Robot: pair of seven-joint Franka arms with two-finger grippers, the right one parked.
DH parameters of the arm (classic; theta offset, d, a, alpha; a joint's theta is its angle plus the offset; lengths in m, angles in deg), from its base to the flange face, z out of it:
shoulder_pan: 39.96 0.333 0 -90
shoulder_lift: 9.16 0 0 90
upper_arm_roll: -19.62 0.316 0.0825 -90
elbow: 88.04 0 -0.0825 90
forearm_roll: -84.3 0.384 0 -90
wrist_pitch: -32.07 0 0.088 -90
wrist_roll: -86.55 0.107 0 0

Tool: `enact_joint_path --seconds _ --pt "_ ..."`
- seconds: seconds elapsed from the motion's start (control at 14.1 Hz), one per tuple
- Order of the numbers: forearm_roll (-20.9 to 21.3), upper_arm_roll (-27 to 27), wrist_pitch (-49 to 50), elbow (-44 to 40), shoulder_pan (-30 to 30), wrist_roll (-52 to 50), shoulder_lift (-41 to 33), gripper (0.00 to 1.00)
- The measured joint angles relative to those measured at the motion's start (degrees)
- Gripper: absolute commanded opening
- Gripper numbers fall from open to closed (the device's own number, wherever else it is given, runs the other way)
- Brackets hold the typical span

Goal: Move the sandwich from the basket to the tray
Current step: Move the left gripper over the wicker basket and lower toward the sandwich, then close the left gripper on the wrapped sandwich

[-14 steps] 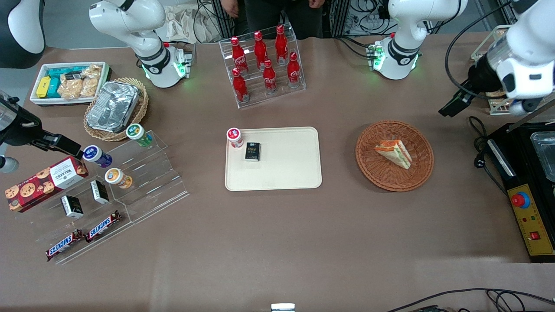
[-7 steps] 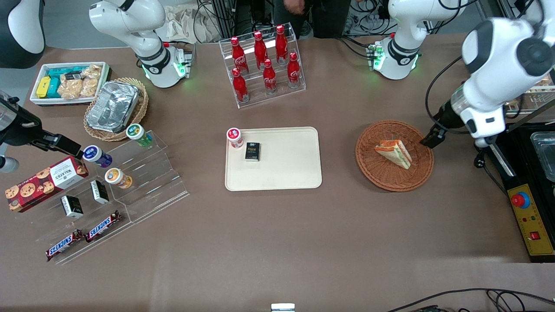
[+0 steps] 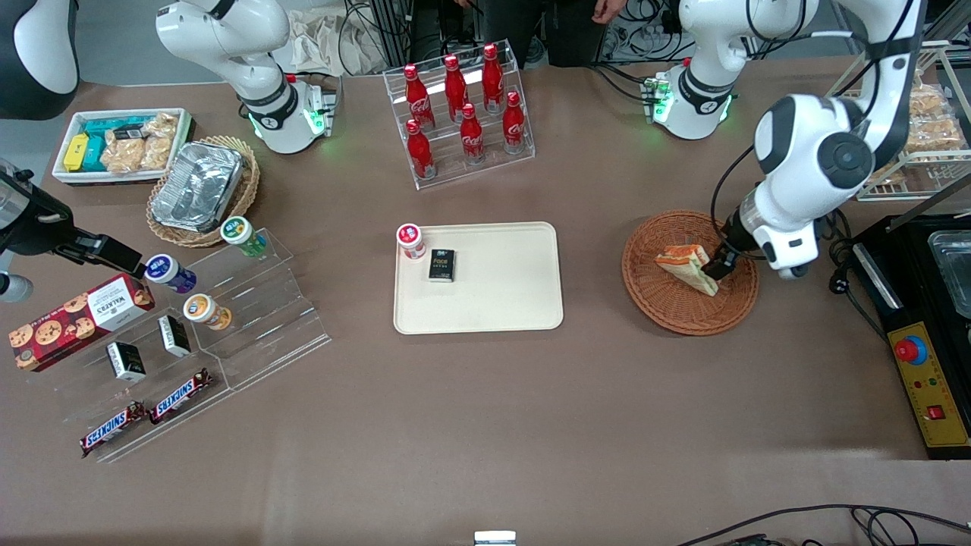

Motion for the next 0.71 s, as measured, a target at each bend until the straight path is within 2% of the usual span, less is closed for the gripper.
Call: enact_joint_path --seconds 0.21,0.71 --pt "0.0 0.0 -6.8 3.9 0.0 0.0 1.6 1.00" --pt "0.2 0.0 -14.1 7.7 -0.7 0.0 5.2 1.00"
